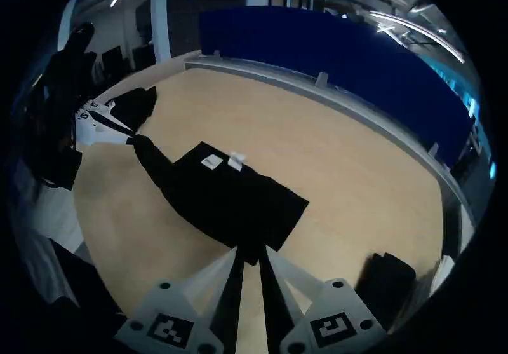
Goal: Fold towel
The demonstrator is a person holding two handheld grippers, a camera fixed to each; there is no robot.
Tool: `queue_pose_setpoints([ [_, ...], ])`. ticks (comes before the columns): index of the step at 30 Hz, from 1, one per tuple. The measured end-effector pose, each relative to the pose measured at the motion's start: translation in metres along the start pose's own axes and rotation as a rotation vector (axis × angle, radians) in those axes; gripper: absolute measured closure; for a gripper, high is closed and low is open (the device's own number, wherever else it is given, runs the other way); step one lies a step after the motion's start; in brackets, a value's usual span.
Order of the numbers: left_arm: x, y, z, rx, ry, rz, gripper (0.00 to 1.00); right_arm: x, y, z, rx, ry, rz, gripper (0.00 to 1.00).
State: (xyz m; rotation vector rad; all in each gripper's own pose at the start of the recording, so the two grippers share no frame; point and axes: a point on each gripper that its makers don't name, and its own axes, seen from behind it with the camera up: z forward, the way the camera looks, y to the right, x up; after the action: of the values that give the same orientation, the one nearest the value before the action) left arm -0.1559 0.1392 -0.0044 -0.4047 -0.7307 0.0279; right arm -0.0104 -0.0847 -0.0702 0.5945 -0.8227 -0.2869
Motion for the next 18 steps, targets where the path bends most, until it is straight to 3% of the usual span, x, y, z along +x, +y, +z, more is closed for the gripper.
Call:
queue_pose_setpoints([
  [8,0.013,-0.016,0.035,-0.005,-0.020,0.008,0.85,0.007,0.025,0.032,0.001,-0.030,0.037,0.83],
  [18,0.005,-0.029,0.069,-0.010,-0.054,0.038,0.85,-0.004,0.039,0.067,0.003,-0.074,0.089,0.83],
])
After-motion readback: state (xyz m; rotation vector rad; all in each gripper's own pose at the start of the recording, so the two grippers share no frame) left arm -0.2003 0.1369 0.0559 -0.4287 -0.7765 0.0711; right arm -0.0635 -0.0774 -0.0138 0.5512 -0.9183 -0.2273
